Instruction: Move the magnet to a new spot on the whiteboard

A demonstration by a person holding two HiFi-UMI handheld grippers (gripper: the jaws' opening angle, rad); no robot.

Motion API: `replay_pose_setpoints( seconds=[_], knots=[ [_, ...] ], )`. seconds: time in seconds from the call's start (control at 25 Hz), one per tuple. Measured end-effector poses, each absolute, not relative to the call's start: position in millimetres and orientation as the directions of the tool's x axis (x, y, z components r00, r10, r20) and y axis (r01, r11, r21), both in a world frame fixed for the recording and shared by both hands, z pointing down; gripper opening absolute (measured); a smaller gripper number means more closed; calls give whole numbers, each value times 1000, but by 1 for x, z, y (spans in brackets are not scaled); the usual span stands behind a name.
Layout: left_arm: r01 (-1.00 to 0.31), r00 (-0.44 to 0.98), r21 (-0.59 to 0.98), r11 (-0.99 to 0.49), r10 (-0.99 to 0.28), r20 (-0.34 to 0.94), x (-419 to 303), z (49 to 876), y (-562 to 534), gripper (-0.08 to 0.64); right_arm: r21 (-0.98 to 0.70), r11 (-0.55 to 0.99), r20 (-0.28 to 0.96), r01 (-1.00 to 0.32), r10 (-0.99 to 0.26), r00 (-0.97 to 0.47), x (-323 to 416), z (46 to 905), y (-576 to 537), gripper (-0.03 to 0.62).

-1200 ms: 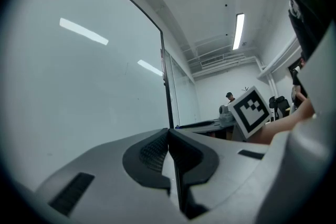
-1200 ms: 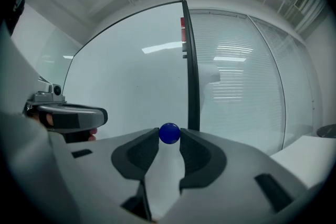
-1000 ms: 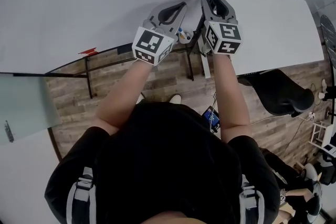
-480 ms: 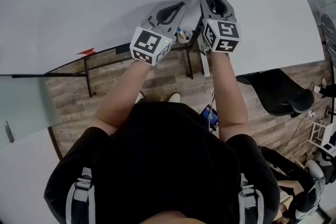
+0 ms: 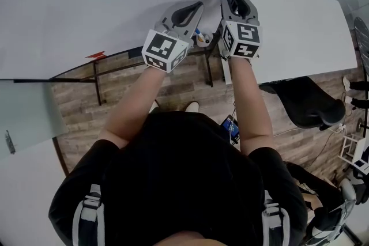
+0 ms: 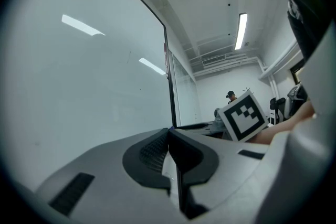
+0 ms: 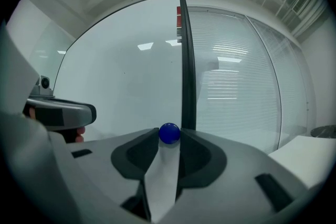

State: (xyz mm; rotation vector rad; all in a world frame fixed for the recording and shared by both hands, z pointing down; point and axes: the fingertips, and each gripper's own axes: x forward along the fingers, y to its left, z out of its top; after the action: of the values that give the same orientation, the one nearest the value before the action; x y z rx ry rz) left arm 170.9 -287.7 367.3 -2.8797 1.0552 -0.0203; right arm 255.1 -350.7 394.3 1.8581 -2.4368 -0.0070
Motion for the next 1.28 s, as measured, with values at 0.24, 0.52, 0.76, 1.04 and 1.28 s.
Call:
replay_pose_setpoints(
  seconds=[0.24,0.52,0.76,1.04,1.28],
  knots=[
    [-644,764,-90,-760,-645,-16,163,365,-279,5,50,249,54,-967,-968,-246,254,394,-349,127],
    [-657,753,-85,-749,-657,-26,153,358,-277,5,42,243,39,-969,-970,-241,256,386,-345,155],
    [-632,774,-88,-770,-633,-20,145,351,-263,5,81,297,7,-952,-955,-297,250,364,-317,152],
    [-621,783,-89,-779,-621,-28,126,339,-237,5,113,427,-22,-897,-902,-432,218,337,-259,109],
    [-606,796,-74,-792,-604,-44,114,329,-208,5,88,488,-30,-869,-870,-492,199,334,-214,27]
  ],
)
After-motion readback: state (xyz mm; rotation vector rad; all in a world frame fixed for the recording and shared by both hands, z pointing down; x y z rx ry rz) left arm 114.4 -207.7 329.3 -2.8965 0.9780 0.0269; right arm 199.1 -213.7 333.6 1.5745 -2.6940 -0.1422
